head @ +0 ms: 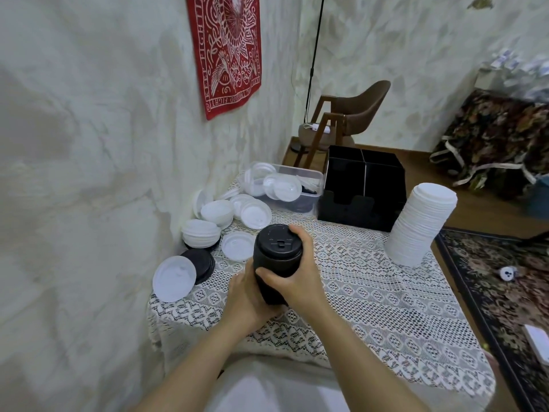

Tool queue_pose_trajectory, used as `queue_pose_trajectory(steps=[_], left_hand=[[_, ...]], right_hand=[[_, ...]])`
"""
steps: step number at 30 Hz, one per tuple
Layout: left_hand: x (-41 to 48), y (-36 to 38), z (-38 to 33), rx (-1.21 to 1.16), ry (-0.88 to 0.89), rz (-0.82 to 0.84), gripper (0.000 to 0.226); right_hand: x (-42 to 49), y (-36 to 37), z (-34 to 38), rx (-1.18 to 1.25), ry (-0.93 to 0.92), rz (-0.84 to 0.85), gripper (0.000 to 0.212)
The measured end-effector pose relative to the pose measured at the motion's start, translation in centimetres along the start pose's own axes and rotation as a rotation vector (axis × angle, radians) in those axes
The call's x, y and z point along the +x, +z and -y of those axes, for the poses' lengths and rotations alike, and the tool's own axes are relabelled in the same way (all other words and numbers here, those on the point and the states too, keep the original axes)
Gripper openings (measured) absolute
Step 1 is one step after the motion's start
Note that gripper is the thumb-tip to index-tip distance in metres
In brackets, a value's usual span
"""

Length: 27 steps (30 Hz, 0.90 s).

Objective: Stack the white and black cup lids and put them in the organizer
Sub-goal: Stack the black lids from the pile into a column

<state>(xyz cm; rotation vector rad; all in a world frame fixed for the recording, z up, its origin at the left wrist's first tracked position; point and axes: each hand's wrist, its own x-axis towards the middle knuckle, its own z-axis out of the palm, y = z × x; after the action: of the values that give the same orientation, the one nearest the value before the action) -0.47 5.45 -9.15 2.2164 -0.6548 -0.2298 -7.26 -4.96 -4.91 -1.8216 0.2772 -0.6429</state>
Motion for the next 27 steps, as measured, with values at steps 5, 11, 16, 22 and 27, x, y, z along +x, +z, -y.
queue_pose_trajectory(steps=[5,11,16,22,27], left_hand=[[0.0,-1.6,0.5,-0.043,0.149,0.041,0.066],[2.1,-4.5,2.8,0.686,0.229,-0.267,0.050],[3.1,-6.1,2.1,0.903,-0.041,-0.168,0.055],[3.4,-6.0,2.8,0.912,-0.148,-0.070,0.053],[3.5,-6.2,3.1,0.923,-0.130,-0.045,0.054]], right_hand=[[0.0,-0.2,0.0,0.024,0.020,0.007,0.085],[-0.1,-0.3,0.0,0.035,0.040,0.022,0.084],[0.0,-0.3,0.0,0.033,0.053,0.029,0.084],[-0.1,-0.3,-0.1,0.037,0.054,0.036,0.084],[-0.1,-0.3,-0.1,0.035,0.056,0.037,0.084]])
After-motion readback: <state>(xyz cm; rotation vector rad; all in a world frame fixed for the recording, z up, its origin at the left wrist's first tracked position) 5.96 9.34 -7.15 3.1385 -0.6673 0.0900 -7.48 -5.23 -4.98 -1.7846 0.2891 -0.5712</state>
